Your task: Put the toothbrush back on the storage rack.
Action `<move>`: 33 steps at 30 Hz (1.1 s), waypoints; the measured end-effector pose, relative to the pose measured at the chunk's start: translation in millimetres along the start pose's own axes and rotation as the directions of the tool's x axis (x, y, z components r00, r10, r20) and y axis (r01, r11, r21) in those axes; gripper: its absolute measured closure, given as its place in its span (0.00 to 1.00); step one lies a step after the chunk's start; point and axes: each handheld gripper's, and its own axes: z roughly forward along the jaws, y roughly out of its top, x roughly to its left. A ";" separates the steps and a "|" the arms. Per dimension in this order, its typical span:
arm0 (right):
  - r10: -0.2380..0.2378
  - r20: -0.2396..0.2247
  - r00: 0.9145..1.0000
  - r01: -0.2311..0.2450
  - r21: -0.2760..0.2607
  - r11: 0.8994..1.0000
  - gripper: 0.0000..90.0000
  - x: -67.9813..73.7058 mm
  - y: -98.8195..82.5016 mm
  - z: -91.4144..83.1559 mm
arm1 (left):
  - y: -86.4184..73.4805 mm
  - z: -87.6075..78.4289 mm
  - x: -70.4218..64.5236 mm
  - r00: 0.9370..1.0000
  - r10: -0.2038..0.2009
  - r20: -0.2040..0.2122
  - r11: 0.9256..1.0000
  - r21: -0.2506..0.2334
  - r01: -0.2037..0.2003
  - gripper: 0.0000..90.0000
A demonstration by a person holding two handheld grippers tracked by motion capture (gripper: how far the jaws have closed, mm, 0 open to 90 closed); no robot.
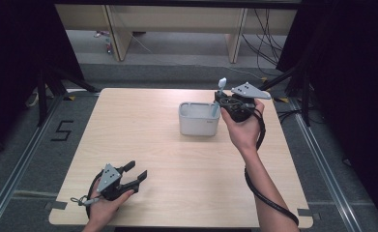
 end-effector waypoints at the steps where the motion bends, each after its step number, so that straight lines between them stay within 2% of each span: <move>1: 0.012 -0.003 1.000 -0.012 0.002 1.000 0.94 0.5 -0.1 0.3 | 0.0 -0.1 -0.1 1.000 0.000 0.000 1.000 0.000 0.000 0.42; 4: 0.020 -0.001 1.000 -0.020 0.006 1.000 0.94 -0.5 0.0 1.3 | -0.2 -0.7 -0.2 1.000 -0.008 -0.001 1.000 0.001 0.008 0.42; 7: 0.007 0.002 1.000 -0.007 -0.002 1.000 0.94 -4.2 -0.6 4.5 | -0.2 -0.7 0.0 1.000 -0.010 -0.001 1.000 0.001 0.010 0.42; 8: 0.015 0.018 1.000 -0.015 0.002 1.000 0.94 -6.3 -0.9 4.8 | -0.2 -0.9 0.1 1.000 -0.008 -0.001 1.000 0.001 0.008 0.42; 9: 0.015 0.018 1.000 -0.015 0.002 1.000 0.94 -6.3 -0.9 4.8 | -1.2 0.4 -0.5 1.000 -0.027 0.007 0.999 -0.018 0.027 0.42; 10: 0.038 0.021 0.999 -0.038 0.008 0.999 0.94 -6.2 -1.2 5.1 | -1.5 0.0 -1.2 0.999 -0.039 0.003 0.999 -0.017 0.039 0.42; 11: 0.046 0.026 0.999 -0.047 0.003 0.999 0.94 -6.3 -1.5 5.9 | -1.5 0.0 -1.2 0.999 -0.039 0.003 0.999 -0.017 0.039 0.42; 12: 0.043 0.023 0.999 -0.043 -0.004 0.999 0.94 -8.0 -1.7 7.1 | -1.1 0.4 0.2 1.000 -0.021 0.006 1.000 -0.022 0.021 0.42; 15: 0.033 0.034 0.999 -0.033 -0.004 0.999 0.94 -9.6 -1.9 6.7 | -1.4 0.1 -1.5 0.999 -0.032 0.001 0.999 -0.013 0.032 0.42; 18: 0.049 0.047 0.998 -0.048 -0.012 0.999 0.94 -12.9 -3.8 8.5 | -1.1 0.6 -1.3 1.000 -0.018 0.003 1.000 -0.019 0.018 0.42; 20: 0.040 0.042 0.998 -0.039 -0.016 0.999 0.94 -14.2 -3.8 9.5 | -1.1 0.6 -1.2 1.000 -0.018 0.002 1.000 -0.019 0.018 0.42; 21: 0.042 0.045 0.998 -0.042 -0.017 0.999 0.94 -14.8 -3.8 10.2 | -0.7 0.8 -0.3 1.000 -0.005 0.003 1.000 -0.020 0.005 0.42; 22: 0.035 0.048 0.998 -0.034 -0.020 0.999 0.94 -15.4 -3.8 10.4 | -1.0 0.7 -0.7 1.000 -0.014 0.003 1.000 -0.019 0.014 0.42; 23: 0.049 0.047 0.998 -0.048 -0.021 0.999 0.94 -15.1 -4.0 10.7 | -1.4 0.3 -1.5 1.000 -0.029 -0.001 0.999 -0.014 0.029 0.42; 26: 0.027 0.063 0.998 -0.025 -0.032 0.999 0.94 -18.4 -5.2 13.3 | -1.4 0.2 -1.3 1.000 -0.028 -0.001 0.999 -0.017 0.028 0.42; 28: 0.048 0.060 0.997 -0.047 -0.026 0.999 0.94 -20.0 -6.0 14.9 | -1.4 0.2 -1.3 1.000 -0.029 -0.001 0.999 -0.017 0.029 0.42; 33: 0.043 0.074 0.996 -0.041 -0.024 0.999 0.94 -24.1 -7.5 18.7 | -1.4 0.1 -1.2 0.999 -0.035 0.001 0.999 -0.017 0.035 0.42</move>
